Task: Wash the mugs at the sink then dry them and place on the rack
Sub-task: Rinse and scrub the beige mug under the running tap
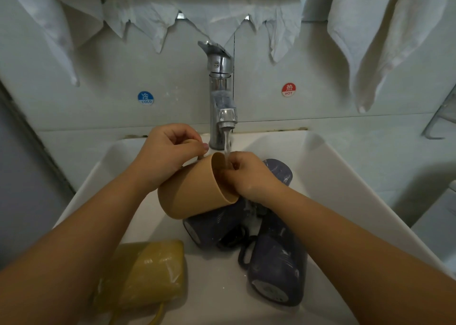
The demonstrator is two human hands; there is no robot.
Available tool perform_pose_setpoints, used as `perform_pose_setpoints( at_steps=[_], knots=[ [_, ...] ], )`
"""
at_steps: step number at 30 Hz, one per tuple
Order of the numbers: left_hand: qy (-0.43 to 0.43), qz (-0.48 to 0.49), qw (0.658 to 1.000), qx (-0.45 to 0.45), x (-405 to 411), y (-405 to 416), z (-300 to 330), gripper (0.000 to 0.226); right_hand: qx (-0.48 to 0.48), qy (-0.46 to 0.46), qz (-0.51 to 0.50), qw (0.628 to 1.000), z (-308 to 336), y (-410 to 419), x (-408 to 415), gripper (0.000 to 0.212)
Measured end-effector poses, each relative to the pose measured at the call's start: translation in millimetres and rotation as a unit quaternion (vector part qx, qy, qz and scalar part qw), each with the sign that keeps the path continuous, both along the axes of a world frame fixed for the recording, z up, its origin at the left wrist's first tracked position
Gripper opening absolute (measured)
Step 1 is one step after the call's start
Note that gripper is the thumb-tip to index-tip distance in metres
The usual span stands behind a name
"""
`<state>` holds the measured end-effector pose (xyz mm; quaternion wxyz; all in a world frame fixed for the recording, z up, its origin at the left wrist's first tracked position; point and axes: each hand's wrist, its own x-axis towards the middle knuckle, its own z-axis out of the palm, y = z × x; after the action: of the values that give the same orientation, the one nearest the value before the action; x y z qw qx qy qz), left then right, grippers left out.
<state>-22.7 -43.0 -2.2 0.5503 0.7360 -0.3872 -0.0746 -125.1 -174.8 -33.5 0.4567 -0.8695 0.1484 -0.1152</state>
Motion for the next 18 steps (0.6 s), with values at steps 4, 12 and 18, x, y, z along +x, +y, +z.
perform_pose_setpoints(
  at_steps=[4,12,18],
  knots=[
    [-0.009,0.028,0.999,-0.014,1.8,4.6,-0.1,0.014,0.055,0.014,-0.02,0.998,0.5,-3.6,-1.0,0.017],
    [-0.057,0.068,0.996,-0.008,-7.4,6.2,-5.2,0.022,0.352,0.128,-0.056,0.926,0.0,3.1,-4.2,0.018],
    [-0.115,0.045,0.989,0.075,-14.5,11.0,-0.4,0.025,0.296,0.092,-0.095,0.946,2.1,2.2,-5.7,0.02]
  ],
)
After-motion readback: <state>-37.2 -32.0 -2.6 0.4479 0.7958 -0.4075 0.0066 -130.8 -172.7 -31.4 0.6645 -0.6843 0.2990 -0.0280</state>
